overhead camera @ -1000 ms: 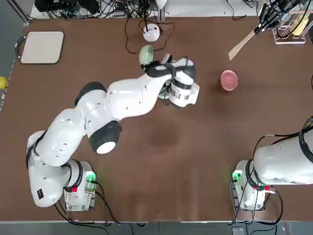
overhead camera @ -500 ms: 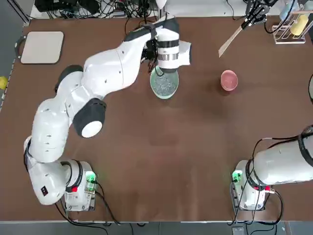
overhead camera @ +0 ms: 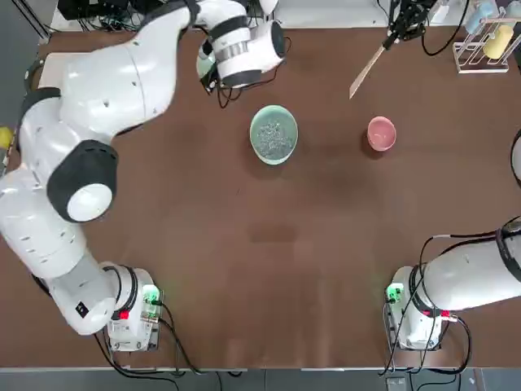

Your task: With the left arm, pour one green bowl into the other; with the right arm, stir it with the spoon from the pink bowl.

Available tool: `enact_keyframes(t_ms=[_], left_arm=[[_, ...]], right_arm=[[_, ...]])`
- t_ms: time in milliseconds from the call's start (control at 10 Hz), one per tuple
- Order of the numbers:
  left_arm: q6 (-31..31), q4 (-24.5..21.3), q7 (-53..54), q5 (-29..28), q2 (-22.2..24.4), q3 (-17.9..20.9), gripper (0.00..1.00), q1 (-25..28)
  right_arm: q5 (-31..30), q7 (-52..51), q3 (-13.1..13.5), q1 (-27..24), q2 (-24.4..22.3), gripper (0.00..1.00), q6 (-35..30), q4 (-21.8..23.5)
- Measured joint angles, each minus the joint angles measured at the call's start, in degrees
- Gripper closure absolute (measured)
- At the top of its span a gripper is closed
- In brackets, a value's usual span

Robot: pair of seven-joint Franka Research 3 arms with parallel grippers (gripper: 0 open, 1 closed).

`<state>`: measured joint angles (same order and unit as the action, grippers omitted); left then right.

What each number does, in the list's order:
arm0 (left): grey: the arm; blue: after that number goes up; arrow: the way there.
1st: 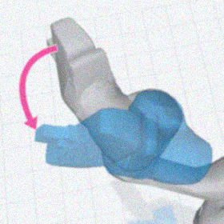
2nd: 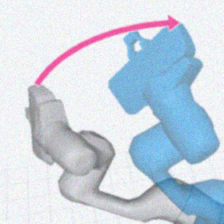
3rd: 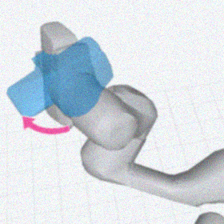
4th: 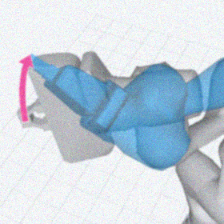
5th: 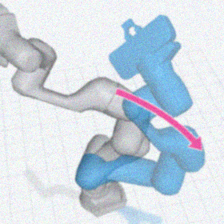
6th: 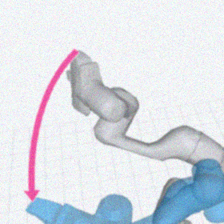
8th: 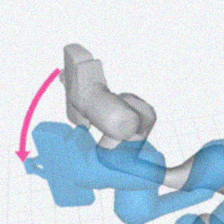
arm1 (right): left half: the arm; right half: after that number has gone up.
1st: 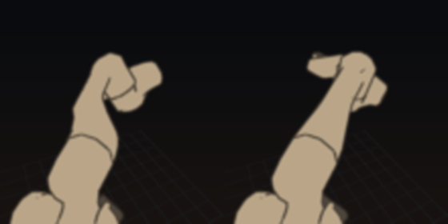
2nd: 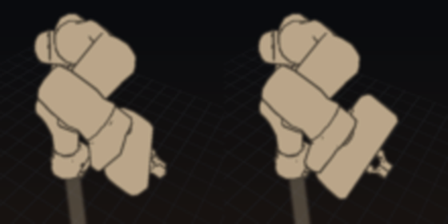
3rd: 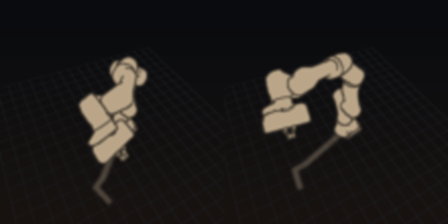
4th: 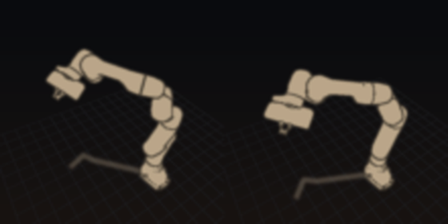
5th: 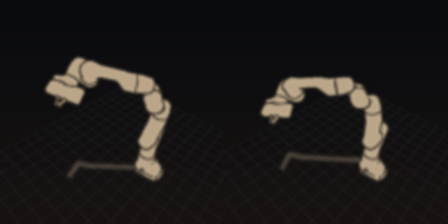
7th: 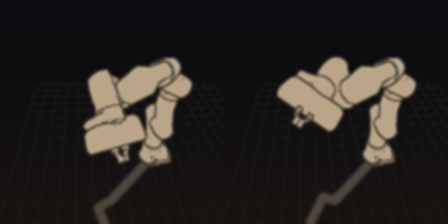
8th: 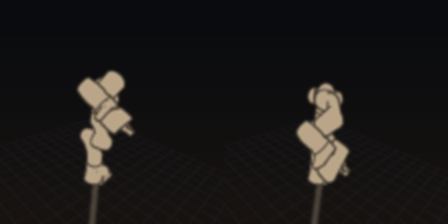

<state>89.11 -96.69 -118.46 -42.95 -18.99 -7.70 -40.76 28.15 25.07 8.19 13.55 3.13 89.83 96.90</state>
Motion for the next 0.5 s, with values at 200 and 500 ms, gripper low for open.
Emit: enact_keyframes(t_ms=[200,500], left_arm=[[3.55,-4.59,7.9,3.14,3.49,-0.06,0.96,4.77],[7.28,-5.08,27.75,10.28,6.78,-0.09,0.96,15.21]], right_arm=[[-2.8,7.04,-0.17,6.55,-0.01,0.94,3.25,0.06],[-6.07,15.56,-0.27,15.43,0.02,0.94,6.92,0.29]])
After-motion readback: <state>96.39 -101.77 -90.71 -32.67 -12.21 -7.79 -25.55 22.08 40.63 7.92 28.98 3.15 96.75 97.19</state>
